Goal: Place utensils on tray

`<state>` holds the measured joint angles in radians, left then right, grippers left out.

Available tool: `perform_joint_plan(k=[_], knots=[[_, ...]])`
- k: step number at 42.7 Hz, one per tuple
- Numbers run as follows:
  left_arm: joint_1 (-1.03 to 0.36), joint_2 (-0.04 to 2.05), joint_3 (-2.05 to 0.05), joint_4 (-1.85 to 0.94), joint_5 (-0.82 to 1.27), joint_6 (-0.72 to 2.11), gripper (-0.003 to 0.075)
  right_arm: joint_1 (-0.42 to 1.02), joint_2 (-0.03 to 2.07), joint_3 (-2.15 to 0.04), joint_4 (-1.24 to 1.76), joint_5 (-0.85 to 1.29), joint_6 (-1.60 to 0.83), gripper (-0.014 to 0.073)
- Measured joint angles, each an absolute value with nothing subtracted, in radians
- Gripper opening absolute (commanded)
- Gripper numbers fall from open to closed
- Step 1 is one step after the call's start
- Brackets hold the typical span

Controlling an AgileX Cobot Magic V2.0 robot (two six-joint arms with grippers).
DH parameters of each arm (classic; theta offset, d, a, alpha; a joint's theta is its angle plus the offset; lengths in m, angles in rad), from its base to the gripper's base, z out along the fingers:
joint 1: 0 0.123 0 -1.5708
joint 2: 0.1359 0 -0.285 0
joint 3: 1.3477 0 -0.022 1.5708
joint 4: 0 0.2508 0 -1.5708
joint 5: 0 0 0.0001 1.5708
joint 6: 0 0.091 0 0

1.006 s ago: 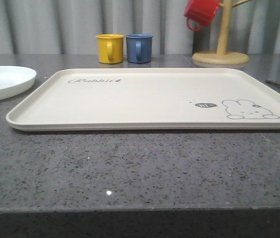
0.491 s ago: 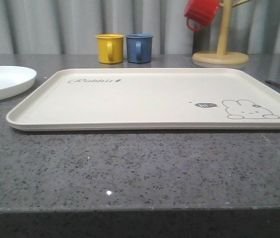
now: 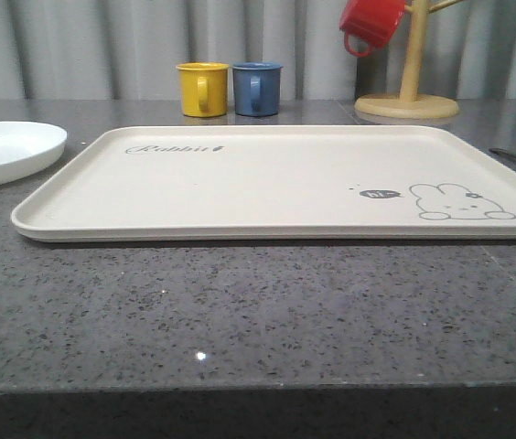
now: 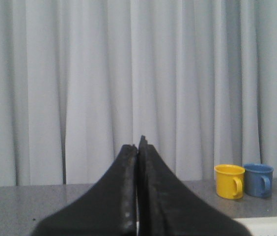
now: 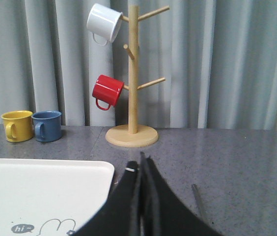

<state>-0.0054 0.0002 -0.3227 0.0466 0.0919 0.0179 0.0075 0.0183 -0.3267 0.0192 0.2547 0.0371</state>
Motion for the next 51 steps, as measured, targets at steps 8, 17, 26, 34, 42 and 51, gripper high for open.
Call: perform_joint_plan(k=[8,17,26,34,42,51], knots=[[-0.005,0.135,-0.578,0.047,0.371,0.018,-0.0020,0.007,0.192,-0.541,0.019,0.456,0.037,-0.0068],[-0.005,0.308,-0.671,0.047,0.589,0.018,-0.0020,0.007,0.394,-0.650,0.019,0.642,0.037,-0.0068],[-0.005,0.401,-0.671,0.043,0.637,0.018,-0.0020,0.007,0.539,-0.652,0.019,0.689,0.037,-0.0068],[-0.005,0.447,-0.671,0.014,0.637,0.018,-0.0018,0.007,0.624,-0.652,0.019,0.690,0.037,-0.0060],[-0.005,0.497,-0.671,0.009,0.641,0.022,0.0246,0.007,0.668,-0.652,0.019,0.696,0.037,0.0218],[-0.005,0.572,-0.671,0.009,0.649,0.028,0.0461,0.007,0.686,-0.652,0.019,0.698,0.037,0.0404]])
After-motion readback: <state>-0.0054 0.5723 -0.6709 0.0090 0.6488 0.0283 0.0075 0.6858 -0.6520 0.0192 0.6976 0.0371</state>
